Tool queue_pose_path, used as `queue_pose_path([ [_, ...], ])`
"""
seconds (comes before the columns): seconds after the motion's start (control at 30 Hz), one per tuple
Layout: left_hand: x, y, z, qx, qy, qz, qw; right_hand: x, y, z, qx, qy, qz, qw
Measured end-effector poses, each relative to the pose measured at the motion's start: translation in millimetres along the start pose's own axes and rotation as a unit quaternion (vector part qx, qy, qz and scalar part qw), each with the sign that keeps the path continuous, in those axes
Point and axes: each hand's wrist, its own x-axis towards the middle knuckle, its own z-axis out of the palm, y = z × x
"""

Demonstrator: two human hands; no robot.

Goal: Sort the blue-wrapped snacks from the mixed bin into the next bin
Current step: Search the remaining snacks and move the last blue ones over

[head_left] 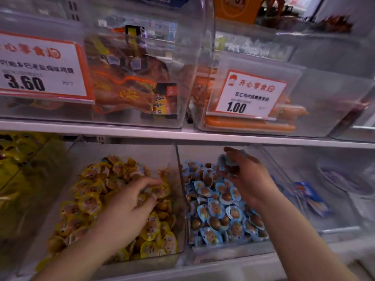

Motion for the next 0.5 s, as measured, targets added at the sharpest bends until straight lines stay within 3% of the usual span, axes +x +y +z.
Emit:
queue_pose_path([
  [0.1, 6.9, -3.1, 2.4, 0.066, -0.031, 0.025, 0.997, 25.6, 3.6, -41.4, -0.082, 0.093, -0.008, 0.992],
  [0.23, 19.9, -8.9, 7.9, 0.127, -0.039, 0.066, 0.989, 20.3, 5.4, -49.0, -0.096, 0.108, -0.036, 0.989],
  [0.33, 25.8, -11.9, 10.3, 0.221, -0.052, 0.09, 0.97, 3.1, 19.1, -22.1, -0.198, 0.059, -0.082, 0.975],
  [0.5, 20.9, -7.9, 14.4, 0.32, -0.142, 0.114, 0.93, -28.3, 54.2, 33.2, -0.319, -0.141, -0.171, 0.921],
])
